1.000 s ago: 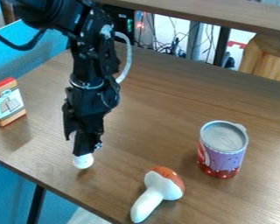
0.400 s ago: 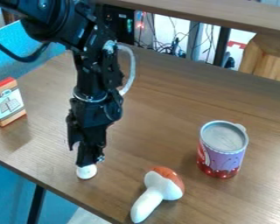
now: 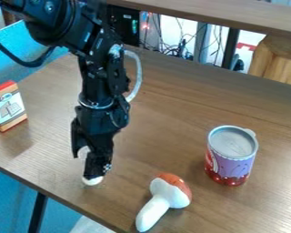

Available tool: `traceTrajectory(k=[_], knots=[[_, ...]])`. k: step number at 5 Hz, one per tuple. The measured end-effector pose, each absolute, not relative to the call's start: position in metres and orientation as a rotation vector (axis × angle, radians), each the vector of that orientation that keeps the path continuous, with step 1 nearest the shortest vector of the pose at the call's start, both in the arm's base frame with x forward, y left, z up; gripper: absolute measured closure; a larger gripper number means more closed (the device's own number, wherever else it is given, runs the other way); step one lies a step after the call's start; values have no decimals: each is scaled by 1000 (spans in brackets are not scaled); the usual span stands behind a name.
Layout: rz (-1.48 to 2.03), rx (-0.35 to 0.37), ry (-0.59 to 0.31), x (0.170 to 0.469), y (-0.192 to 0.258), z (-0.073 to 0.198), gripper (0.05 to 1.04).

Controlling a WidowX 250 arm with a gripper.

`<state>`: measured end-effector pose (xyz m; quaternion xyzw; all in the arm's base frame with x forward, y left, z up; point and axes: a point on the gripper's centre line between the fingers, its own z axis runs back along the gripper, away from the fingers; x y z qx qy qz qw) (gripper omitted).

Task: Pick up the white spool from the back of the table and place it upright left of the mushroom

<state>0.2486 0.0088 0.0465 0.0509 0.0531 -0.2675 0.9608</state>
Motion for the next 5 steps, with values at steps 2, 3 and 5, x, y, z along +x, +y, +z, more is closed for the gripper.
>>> traceTrajectory(k=[2,3,5], knots=[[-453,-57,0,262,2,109,78],[-423,-96,-55,294,-10,125,81],[-350,32,-63,353,-56,106,82]])
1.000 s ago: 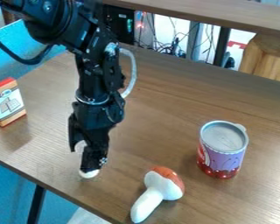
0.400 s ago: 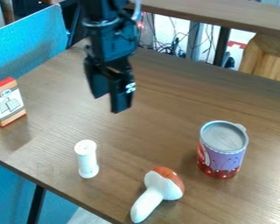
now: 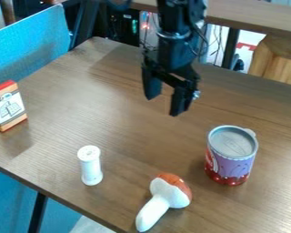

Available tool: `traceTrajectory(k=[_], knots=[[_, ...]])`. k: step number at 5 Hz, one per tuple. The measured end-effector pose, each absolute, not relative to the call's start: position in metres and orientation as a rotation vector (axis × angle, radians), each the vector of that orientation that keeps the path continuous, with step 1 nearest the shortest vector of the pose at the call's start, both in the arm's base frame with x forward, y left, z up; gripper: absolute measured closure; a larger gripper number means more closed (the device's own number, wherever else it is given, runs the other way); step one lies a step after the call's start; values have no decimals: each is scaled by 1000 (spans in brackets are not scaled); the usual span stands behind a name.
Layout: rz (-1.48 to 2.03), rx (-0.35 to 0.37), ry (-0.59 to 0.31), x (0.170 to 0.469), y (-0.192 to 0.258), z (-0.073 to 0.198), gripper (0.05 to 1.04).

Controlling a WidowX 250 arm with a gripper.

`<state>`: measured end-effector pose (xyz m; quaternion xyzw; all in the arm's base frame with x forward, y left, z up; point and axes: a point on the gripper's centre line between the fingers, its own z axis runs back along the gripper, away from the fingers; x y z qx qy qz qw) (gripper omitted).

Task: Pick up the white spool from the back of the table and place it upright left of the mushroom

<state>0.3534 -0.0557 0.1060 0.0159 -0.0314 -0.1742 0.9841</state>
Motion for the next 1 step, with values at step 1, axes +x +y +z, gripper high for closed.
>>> traceTrajectory(k=[1], knots=[[-343,69,-75,356,-68,101,82]])
